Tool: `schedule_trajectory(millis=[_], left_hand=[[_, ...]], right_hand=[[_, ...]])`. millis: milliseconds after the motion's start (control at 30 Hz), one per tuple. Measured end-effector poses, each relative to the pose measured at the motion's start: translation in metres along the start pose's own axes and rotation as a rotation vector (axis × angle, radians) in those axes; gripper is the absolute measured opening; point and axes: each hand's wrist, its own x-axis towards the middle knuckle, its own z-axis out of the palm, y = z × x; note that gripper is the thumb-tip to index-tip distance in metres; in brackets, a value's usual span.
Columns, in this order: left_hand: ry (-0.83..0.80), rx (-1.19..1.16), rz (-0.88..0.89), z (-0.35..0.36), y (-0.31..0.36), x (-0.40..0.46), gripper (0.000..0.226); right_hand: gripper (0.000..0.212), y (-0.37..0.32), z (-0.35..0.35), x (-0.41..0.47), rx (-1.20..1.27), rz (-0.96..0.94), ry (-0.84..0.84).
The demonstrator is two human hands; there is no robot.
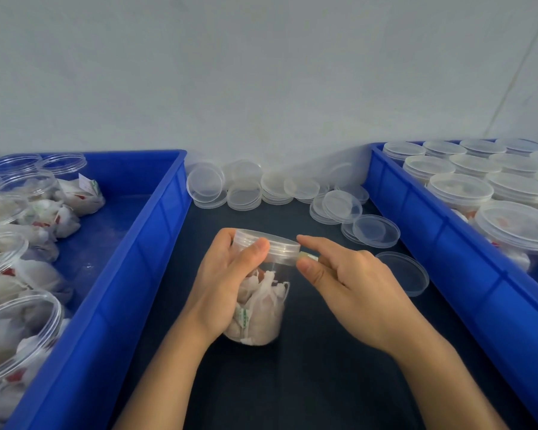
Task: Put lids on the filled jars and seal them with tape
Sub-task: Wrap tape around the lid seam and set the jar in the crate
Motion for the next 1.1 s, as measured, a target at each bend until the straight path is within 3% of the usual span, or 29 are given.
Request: schedule_trajectory(millis=[233,400,533,600,700,833,1100], left_hand=[[-0.06,-0.016,-0.026,-0.001,0.002,-0.002,0.065],[-0.116,-0.023,-0.072,-0.002,0.003,-0.003,0.05],[-0.13,0.11,-0.062,0.001,0.005,-0.004,0.071],[-0.09,0.246,-0.016,0.002,0.009,-0.004,0.069],[-0.011,0.266,0.042,0.004,0.012,-0.003,0.063],[0.0,0.295,0.101,0.008,0.014,-0.007,0.074],[0.225,0.536,0.175,0.004,0.014,-0.006,0.078]], right_hand=[[0.057,0.006,0.005,0.003,0.079,0.005,-0.009],[0.043,0.006,0.006,0.003,0.144,0.017,0.001],[0.041,0.007,0.007,0.002,0.142,0.029,0.024],[0.046,0.006,0.008,0.001,0.132,0.026,0.036],[0.055,0.002,0.01,0.001,0.092,0.01,0.048],[0.038,0.001,0.014,0.001,0.155,-0.003,0.049],[0.05,-0.002,0.019,0.002,0.144,-0.01,0.044]])
